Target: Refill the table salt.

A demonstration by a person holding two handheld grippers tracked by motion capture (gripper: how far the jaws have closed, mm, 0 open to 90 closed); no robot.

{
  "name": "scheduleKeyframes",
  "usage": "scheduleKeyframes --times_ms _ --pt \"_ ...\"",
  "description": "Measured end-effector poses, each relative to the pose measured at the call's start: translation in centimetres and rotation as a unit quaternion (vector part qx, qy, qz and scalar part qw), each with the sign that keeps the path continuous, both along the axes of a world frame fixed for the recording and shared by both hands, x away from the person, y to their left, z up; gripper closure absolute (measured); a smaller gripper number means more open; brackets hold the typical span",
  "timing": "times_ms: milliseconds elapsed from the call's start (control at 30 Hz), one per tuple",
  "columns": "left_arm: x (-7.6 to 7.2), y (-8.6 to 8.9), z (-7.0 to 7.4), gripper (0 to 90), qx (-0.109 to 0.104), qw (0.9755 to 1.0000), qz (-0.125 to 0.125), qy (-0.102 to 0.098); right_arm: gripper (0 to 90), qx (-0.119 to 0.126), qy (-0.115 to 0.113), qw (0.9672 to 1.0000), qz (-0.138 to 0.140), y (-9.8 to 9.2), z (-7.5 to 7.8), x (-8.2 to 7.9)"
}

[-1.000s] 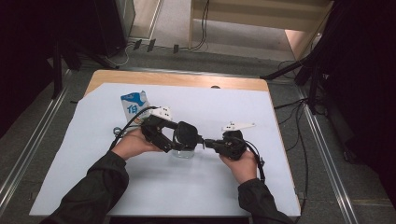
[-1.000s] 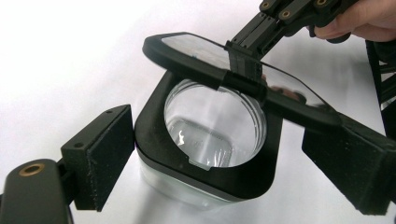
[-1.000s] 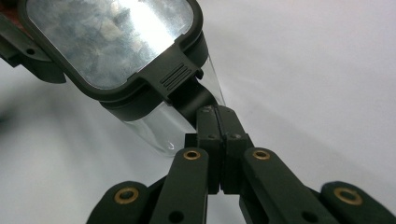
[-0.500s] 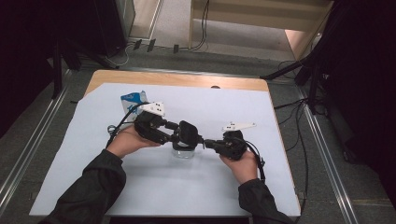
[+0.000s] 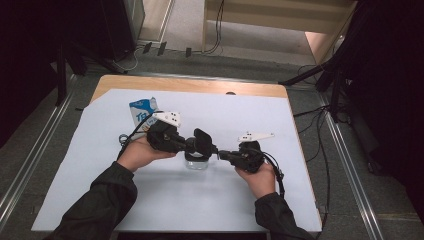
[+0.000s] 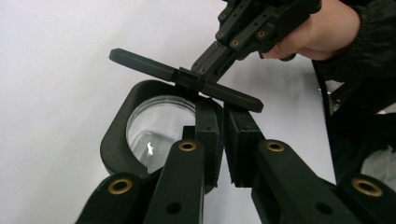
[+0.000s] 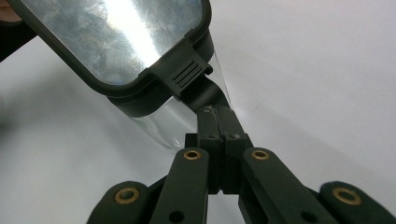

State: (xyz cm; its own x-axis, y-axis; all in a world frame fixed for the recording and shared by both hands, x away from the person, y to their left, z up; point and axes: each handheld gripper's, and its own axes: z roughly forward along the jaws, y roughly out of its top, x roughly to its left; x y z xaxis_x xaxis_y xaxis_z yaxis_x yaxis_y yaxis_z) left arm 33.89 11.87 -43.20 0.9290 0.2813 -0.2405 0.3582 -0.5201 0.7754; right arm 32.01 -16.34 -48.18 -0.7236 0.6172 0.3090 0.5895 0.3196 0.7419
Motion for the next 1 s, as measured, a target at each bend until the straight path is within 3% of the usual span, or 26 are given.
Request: scheduleKeyframes --times_ms 467,733,933,1000 --pt "-0.3 -2.1 0.5 87.5 0.008 0.9995 0.027 -0.014 90.0 0.003 -0.004 0.9999 -0.012 0.2 -0.3 -0.2" --pt "-0.1 -3.0 0.5 87.8 -0.003 0.9996 0.024 -0.013 90.0 -0.002 -0.009 0.9998 -0.019 0.3 -0.7 -0.4" --pt "0.2 -4.1 -0.1 88.0 0.005 0.9996 0.027 -0.005 90.0 0.004 -0.009 0.9996 -0.027 0.3 -1.0 -0.4" --pt "0.2 -4.4 -0.2 89.9 0.006 0.9996 0.027 -0.011 90.0 0.004 -0.009 0.9995 -0.028 0.3 -1.1 -0.5"
